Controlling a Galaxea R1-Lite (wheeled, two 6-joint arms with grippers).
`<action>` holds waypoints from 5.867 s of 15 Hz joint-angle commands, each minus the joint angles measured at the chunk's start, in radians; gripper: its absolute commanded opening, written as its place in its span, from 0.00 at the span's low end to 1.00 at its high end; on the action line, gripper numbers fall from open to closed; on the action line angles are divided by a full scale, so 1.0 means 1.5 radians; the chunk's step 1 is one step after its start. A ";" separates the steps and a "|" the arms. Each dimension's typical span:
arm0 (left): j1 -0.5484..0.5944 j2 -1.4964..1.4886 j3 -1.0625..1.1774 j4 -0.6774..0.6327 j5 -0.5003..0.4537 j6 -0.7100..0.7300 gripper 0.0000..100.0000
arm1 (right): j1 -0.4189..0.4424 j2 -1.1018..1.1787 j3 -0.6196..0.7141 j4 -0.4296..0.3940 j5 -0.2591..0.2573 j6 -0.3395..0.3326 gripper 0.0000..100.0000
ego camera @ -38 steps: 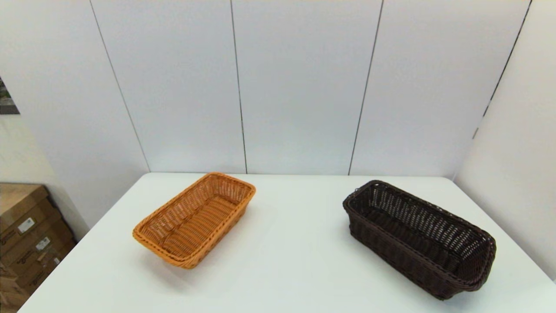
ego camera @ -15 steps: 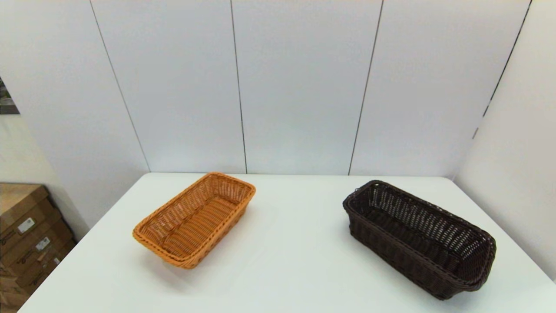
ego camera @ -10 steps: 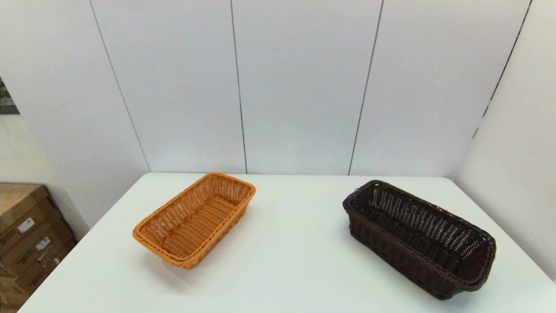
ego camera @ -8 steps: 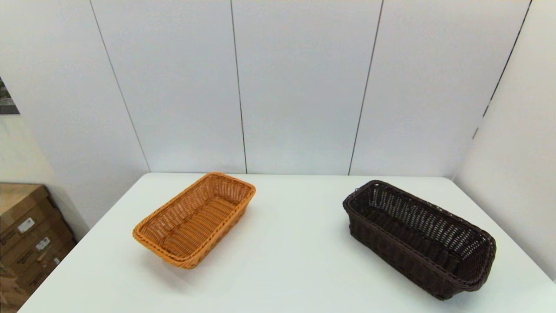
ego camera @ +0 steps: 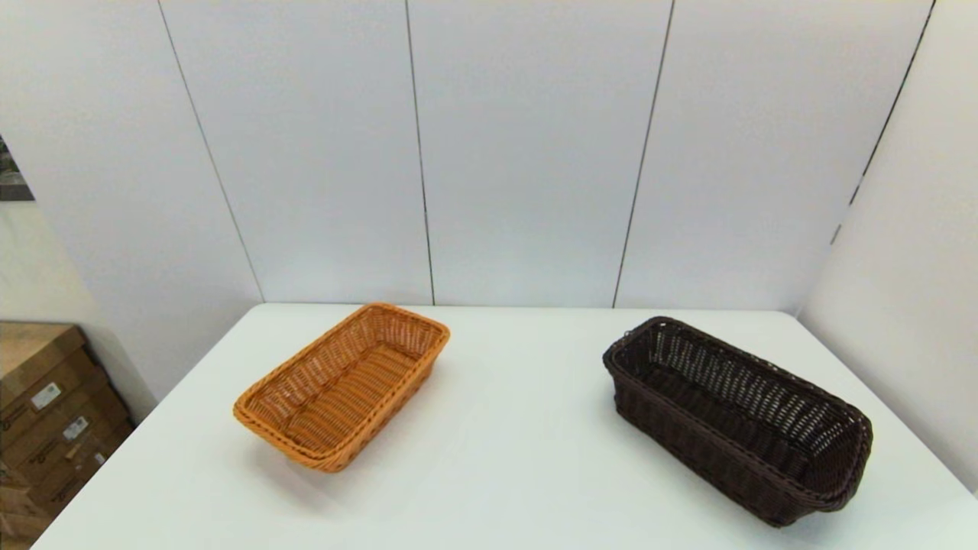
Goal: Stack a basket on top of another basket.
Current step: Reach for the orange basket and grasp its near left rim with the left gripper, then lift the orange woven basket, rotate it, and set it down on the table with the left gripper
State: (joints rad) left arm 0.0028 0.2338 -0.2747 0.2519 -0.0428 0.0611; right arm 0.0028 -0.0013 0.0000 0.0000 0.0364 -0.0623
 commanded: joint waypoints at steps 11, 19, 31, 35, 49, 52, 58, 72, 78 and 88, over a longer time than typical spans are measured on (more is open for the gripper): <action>0.039 0.755 -0.353 -0.001 0.022 -0.298 1.00 | 0.000 0.001 0.000 0.000 0.000 0.000 1.00; 0.044 0.915 -0.353 -0.001 0.023 -0.488 1.00 | 0.000 0.001 0.000 0.000 0.000 0.000 1.00; 0.011 1.069 -0.386 -0.001 0.020 -0.616 1.00 | 0.000 0.001 0.000 0.000 0.000 0.000 1.00; -0.024 1.086 -0.416 -0.001 0.019 -0.668 1.00 | 0.000 0.001 0.000 0.000 0.000 0.000 1.00; -0.034 1.239 -0.524 -0.002 0.018 -0.701 1.00 | 0.000 0.001 0.000 0.000 0.000 0.000 1.00; -0.047 1.257 -0.535 -0.002 0.017 -0.702 1.00 | 0.000 0.001 0.001 0.000 0.000 0.000 1.00; -0.086 1.257 -0.538 -0.004 0.017 -0.705 1.00 | 0.000 0.001 0.000 0.000 0.000 0.000 1.00; -0.113 1.263 -0.536 -0.003 0.016 -0.716 0.00 | 0.000 0.001 0.000 0.000 0.000 0.000 1.00; -0.113 1.209 -0.535 -0.003 -0.019 -0.703 0.00 | 0.000 0.001 0.001 0.001 0.000 0.000 1.00; -0.120 1.177 -0.513 -0.003 -0.152 -0.379 0.00 | 0.000 0.001 0.000 0.000 0.000 0.000 1.00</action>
State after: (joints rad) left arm -0.1774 2.0006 -1.0540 0.2453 -0.2289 -0.5689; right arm 0.0028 -0.0013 0.0000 0.0004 0.0364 -0.0623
